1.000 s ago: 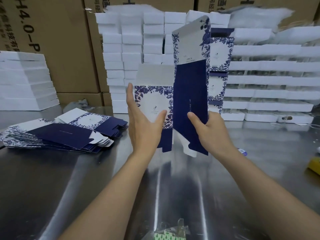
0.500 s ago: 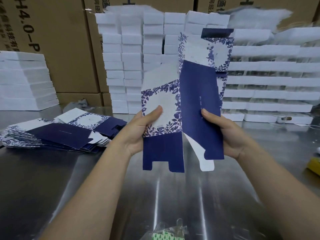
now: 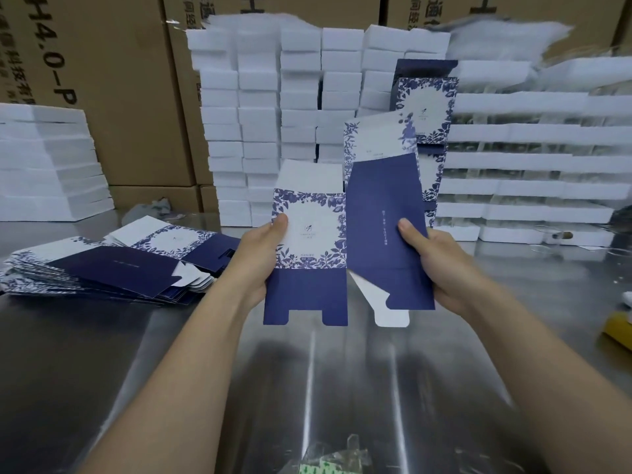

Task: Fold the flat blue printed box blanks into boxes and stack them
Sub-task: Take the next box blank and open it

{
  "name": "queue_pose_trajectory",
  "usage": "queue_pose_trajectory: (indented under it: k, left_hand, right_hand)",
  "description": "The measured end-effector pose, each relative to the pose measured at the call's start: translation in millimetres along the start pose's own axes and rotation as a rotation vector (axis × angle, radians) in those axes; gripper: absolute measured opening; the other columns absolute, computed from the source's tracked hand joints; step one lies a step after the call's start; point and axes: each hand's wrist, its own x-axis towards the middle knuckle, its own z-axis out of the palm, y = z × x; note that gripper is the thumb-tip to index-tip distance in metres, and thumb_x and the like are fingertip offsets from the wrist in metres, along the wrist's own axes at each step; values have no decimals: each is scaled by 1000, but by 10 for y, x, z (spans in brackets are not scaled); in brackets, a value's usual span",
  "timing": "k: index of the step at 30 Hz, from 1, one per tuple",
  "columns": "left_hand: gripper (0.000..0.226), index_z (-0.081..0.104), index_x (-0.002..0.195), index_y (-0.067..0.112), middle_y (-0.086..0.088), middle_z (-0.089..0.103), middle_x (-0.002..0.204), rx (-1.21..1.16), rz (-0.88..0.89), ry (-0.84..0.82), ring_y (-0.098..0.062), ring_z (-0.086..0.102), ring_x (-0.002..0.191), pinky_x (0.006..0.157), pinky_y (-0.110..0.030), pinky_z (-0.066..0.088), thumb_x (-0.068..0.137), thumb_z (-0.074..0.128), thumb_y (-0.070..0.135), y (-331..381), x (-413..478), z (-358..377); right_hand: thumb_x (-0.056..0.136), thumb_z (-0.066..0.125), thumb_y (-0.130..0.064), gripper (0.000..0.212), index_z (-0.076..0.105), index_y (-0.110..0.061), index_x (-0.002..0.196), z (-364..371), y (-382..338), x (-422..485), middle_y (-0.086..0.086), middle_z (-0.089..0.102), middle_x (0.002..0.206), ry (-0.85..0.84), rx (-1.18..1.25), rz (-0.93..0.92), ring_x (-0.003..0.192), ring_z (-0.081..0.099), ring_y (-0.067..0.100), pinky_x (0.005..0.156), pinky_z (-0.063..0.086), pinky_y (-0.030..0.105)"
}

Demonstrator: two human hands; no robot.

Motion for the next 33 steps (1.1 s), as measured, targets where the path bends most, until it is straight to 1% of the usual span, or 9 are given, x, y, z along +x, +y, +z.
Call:
queue_pose_trajectory:
  k: [3,8,11,16,21,25,27,31,33]
  left_hand:
    - [41,77,120,19,-3,81,114,-5,-28,11,-25,79,104,73,-39,66,106,58,53,17,6,-1]
    - [43,76,121,20,1,80,117,65,-31,-16,-21,77,109,96,-43,61,106,56,55,-9,25,6]
    - [43,77,119,20,-1,81,114,29,-17,31,-23,79,105,80,-39,65,105,57,55,-18,11,25]
    - [43,81,116,23,0,80,119,39,-53,-61,-22,77,110,96,-41,59,102,60,57,-6,-1,0]
    - [46,78,123,23,2,80,120,161,-23,-53,-21,76,111,92,-38,57,105,55,59,-58,32,-34]
    - [39,82,119,31,2,77,126,151,-106,-140,-21,74,116,99,-42,56,95,67,58,-48,55,-90]
    - [45,79,121,29,1,78,125,162,-119,-96,-21,75,114,102,-45,56,90,69,60,-58,75,-78]
    - [47,78,115,28,6,81,112,170,-64,48,-16,78,104,90,-39,59,102,53,66,-49,68,-59]
    - [43,77,109,24,6,83,104,186,-22,117,-15,80,98,84,-35,61,105,52,59,-26,56,-52]
  right_hand:
    - [103,63,-49,34,77,-20,111,17,2,3,5,82,107,24,21,-13,87,81,28,60,62,46]
    - [99,65,-56,39,79,-22,110,-41,-30,9,3,82,107,64,10,-10,90,80,28,62,63,47]
    - [101,60,-60,46,79,-20,114,-45,-27,15,4,81,112,15,32,30,95,80,30,67,64,53]
    - [103,58,-56,45,80,-19,112,-70,-32,45,6,81,111,52,66,2,87,80,32,60,61,51]
    - [97,62,-63,48,79,-23,118,-129,-23,72,5,79,119,13,77,16,100,79,31,71,63,56]
    - [102,56,-61,47,78,-23,115,-126,-8,75,1,81,112,114,120,5,95,80,23,62,64,39]
    - [106,55,-52,42,78,-19,113,-141,-9,73,3,81,110,134,127,4,92,80,23,62,64,37]
    - [103,62,-48,36,85,-20,100,-180,-13,83,6,81,110,85,108,20,95,80,27,65,64,40]
    - [100,64,-45,31,86,-24,98,-190,-9,102,3,80,114,43,110,28,101,78,26,77,63,40]
